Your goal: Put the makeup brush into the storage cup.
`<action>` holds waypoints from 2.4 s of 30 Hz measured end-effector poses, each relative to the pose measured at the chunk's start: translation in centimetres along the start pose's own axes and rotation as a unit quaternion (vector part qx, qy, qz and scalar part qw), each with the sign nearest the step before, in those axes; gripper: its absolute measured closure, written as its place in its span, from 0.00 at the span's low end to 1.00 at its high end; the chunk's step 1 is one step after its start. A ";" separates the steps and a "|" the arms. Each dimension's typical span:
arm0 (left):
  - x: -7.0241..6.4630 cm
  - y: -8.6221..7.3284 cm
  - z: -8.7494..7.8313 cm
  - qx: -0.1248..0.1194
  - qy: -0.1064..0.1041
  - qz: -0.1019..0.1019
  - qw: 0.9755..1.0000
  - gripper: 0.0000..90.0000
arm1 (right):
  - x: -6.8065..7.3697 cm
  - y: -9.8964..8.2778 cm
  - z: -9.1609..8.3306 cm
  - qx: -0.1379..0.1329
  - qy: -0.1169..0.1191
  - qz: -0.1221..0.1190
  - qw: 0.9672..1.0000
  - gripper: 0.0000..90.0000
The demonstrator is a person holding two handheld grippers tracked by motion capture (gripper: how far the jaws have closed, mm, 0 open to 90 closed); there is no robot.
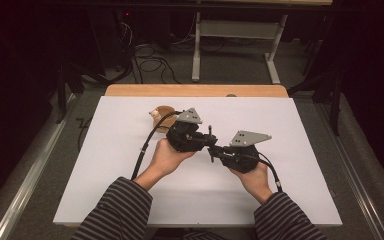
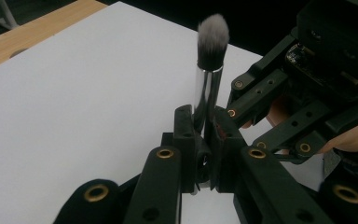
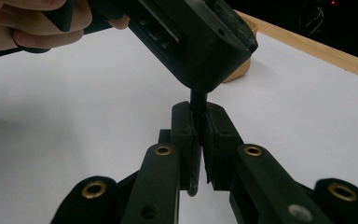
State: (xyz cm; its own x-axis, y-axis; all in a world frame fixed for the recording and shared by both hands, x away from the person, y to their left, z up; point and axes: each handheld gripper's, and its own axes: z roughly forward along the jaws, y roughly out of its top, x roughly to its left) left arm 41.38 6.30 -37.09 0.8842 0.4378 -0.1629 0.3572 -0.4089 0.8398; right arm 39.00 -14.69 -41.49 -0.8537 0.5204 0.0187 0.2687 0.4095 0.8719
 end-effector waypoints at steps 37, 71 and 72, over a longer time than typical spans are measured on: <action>0.9 0.0 -1.3 -0.015 0.010 0.000 1.000 0.93 | 0.5 -0.1 -0.2 0.012 -0.030 -0.011 0.999 0.70; 1.4 -0.4 -4.2 -0.023 0.031 -0.005 0.999 0.93 | -0.8 -2.0 -6.0 -0.055 -0.051 0.047 0.996 0.53; 1.4 -0.5 -4.2 -0.024 0.031 -0.005 0.999 0.93 | -0.9 -2.1 -6.2 -0.055 -0.056 0.048 0.996 0.53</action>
State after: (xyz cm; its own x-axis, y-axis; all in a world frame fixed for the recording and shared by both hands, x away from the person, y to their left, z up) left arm 41.19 10.46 -35.53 0.8594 0.4916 -0.1406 0.3506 -0.3664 0.8619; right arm 36.37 -20.68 -40.32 -0.7702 0.6355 0.0544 0.2905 0.2735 0.9169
